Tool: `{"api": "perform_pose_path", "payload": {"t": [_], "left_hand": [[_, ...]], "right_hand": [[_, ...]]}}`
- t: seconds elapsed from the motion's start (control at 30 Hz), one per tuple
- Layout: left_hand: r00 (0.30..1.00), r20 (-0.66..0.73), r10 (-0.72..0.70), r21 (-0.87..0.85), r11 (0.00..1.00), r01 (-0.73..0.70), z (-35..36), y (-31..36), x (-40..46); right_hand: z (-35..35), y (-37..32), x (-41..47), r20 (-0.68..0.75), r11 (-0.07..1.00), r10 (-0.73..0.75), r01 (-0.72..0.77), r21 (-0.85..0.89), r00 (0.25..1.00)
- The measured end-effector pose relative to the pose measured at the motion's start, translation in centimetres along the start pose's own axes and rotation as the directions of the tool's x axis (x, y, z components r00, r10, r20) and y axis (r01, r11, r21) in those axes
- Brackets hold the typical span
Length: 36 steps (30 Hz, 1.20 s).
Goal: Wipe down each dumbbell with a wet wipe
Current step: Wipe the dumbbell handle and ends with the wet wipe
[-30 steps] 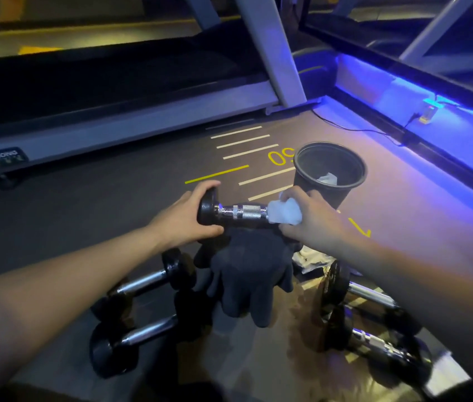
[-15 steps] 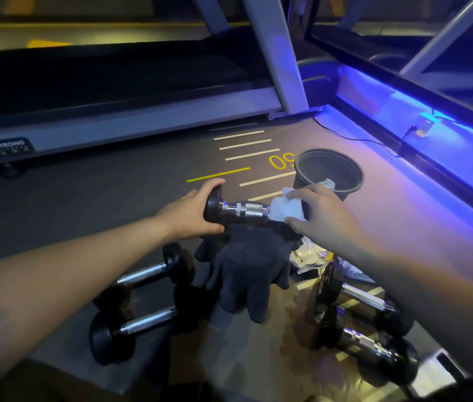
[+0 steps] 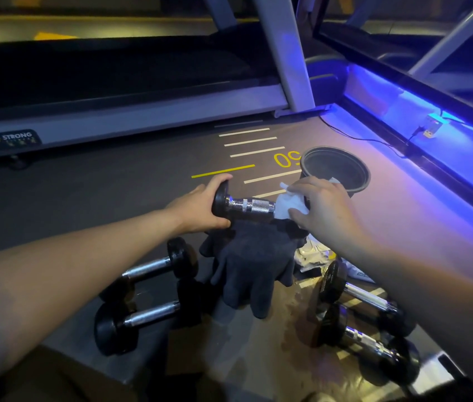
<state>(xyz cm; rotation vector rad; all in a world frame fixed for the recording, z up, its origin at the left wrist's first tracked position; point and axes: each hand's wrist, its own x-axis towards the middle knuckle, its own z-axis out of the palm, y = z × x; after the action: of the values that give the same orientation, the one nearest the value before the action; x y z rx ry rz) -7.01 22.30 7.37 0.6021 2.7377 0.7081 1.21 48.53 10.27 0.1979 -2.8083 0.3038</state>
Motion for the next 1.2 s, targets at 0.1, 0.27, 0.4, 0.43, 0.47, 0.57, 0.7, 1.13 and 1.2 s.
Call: {"api": "perform_pose_path", "payload": {"t": [0.1, 0.27, 0.4, 0.43, 0.47, 0.57, 0.7, 1.13, 1.2], "left_hand": [[1.000, -0.004, 0.003, 0.006, 1.000, -0.003, 0.0, 0.0, 0.0], [1.000, -0.006, -0.007, 0.012, 1.000, 0.007, 0.1, 0.1, 0.0], [1.000, -0.002, -0.008, 0.019, 1.000, 0.008, 0.1, 0.1, 0.0], [1.000, -0.001, -0.008, 0.018, 1.000, 0.008, 0.1, 0.1, 0.0], [1.000, 0.000, -0.008, 0.018, 1.000, 0.008, 0.1, 0.0, 0.0], [1.000, -0.002, -0.006, 0.015, 1.000, 0.006, 0.1, 0.0, 0.0], [1.000, -0.003, 0.002, -0.003, 1.000, -0.002, 0.0, -0.2, 0.1], [0.997, 0.004, 0.074, -0.058, 0.996, -0.074, 0.0, -1.3, 0.5], [0.997, 0.002, 0.082, -0.066, 0.994, -0.082, 0.0, -1.3, 0.5]], "right_hand": [[0.3, -0.3, 0.3, -0.009, 0.999, -0.018, 0.018, 0.045, 1.000], [0.6, -1.4, 0.6, 0.000, 0.981, -0.020, 0.019, 0.191, 1.000], [1.1, -2.3, 1.5, -0.008, 0.962, -0.005, 0.007, 0.274, 1.000], [1.1, -2.6, 1.7, -0.009, 0.952, 0.003, 0.000, 0.305, 1.000], [1.1, -3.0, 1.9, -0.007, 0.941, 0.014, -0.010, 0.339, 1.000], [1.5, -4.3, 2.5, 0.012, 0.912, 0.025, -0.028, 0.408, 1.000], [2.7, -5.1, 2.8, 0.080, 0.891, 0.022, -0.056, 0.451, 0.997], [5.5, -5.1, 4.9, 0.189, 0.946, -0.057, -0.008, 0.325, 0.980], [5.5, -5.4, 5.2, 0.225, 0.961, -0.046, -0.018, 0.277, 0.973]]}}
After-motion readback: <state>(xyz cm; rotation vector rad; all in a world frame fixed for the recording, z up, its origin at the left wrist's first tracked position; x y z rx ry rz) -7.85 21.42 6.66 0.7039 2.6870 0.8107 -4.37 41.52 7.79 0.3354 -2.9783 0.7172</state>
